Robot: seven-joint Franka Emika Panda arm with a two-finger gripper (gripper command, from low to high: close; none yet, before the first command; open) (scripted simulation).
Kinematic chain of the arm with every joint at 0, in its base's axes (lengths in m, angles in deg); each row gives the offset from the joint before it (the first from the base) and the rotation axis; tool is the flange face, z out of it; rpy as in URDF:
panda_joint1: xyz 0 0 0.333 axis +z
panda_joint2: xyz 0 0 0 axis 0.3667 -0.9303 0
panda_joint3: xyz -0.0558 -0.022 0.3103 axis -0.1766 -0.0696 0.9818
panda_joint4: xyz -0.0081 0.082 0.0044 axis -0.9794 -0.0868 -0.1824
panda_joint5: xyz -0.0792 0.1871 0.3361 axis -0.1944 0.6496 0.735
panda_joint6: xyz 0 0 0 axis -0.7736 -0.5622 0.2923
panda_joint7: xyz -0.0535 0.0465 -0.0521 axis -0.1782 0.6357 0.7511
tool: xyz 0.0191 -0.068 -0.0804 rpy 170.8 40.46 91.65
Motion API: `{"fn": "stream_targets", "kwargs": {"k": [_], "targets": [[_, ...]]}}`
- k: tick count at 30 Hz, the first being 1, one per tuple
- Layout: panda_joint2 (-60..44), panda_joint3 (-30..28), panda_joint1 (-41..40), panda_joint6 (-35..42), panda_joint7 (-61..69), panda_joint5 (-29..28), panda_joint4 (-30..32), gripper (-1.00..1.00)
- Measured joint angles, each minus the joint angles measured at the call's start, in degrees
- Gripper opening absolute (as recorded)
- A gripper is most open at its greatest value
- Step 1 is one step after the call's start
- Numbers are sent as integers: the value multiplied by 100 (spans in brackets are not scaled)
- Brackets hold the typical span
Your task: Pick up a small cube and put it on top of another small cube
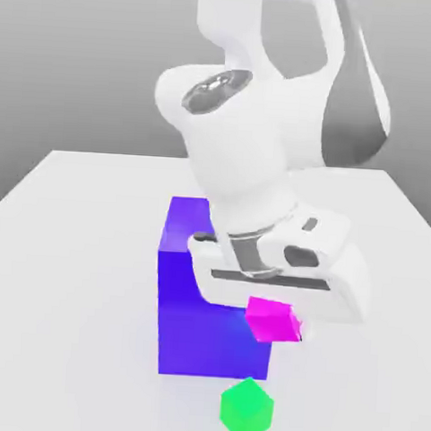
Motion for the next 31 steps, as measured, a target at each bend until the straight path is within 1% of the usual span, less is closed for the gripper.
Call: {"fn": "stream_targets", "kwargs": {"k": [7,15,18,24,25,31], "targets": [[-187,-139,175,-322,-757,-1050,158,-100],[-117,-423,420,-586,-1973,-2720,309,-100],[-310,-429,455,-821,-2020,-2783,300,-100],[-1006,-188,300,-1436,-1676,-2310,258,-100],[-1117,-153,279,-1521,-1604,-2210,252,100],[-1171,-122,255,-1569,-1572,-2165,250,100]]}}
